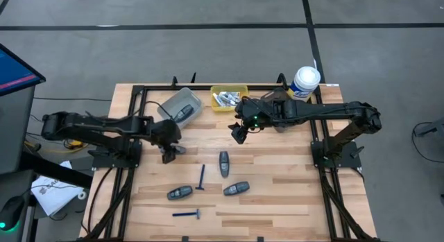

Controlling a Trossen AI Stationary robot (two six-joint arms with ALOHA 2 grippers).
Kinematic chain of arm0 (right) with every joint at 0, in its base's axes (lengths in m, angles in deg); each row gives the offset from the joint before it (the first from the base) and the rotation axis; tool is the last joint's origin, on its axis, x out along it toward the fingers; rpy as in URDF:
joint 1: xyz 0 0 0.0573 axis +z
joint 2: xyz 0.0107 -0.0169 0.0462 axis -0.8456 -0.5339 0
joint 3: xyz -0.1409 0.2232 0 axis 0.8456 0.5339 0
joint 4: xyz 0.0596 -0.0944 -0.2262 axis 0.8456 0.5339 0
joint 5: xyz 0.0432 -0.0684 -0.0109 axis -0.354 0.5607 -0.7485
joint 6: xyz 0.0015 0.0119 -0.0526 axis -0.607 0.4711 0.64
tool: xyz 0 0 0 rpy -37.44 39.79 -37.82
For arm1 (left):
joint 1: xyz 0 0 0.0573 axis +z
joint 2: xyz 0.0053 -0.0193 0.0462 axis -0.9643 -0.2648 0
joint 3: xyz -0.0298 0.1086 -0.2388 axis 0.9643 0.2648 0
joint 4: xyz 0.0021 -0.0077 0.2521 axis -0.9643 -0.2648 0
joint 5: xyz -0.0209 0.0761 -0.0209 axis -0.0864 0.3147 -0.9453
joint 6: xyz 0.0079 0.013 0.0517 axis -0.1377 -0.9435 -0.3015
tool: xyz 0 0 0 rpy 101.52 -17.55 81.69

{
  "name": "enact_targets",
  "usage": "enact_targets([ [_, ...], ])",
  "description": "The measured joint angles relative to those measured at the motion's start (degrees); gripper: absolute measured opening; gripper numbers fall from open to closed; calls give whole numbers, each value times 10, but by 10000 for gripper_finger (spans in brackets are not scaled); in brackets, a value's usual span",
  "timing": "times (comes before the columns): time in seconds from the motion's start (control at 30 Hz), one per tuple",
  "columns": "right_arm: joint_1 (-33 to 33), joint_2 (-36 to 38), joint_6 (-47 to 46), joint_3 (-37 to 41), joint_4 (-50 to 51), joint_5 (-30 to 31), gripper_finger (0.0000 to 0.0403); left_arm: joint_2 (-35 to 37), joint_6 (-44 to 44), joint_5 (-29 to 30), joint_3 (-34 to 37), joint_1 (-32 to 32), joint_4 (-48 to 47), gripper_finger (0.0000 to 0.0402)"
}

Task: Pick & Place Travel size toiletries
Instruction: Put the gray deodorant into the gray bin

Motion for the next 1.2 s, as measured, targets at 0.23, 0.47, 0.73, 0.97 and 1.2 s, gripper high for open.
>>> enact_targets([
  [0.23,0,0,1,0,0,0,248,-80,22,40,5,0,-5,320],
  [0.47,1,0,0,0,2,0,248,-192,22,41,4,0,-6,336],
  [0.73,9,0,0,0,4,0,248,-246,25,35,0,-1,-9,311],
  [0.97,9,0,0,0,20,0,248,-226,46,35,3,-1,-4,221],
  [1.2,9,0,0,0,22,0,248,-203,77,17,6,-1,-9,193],
])
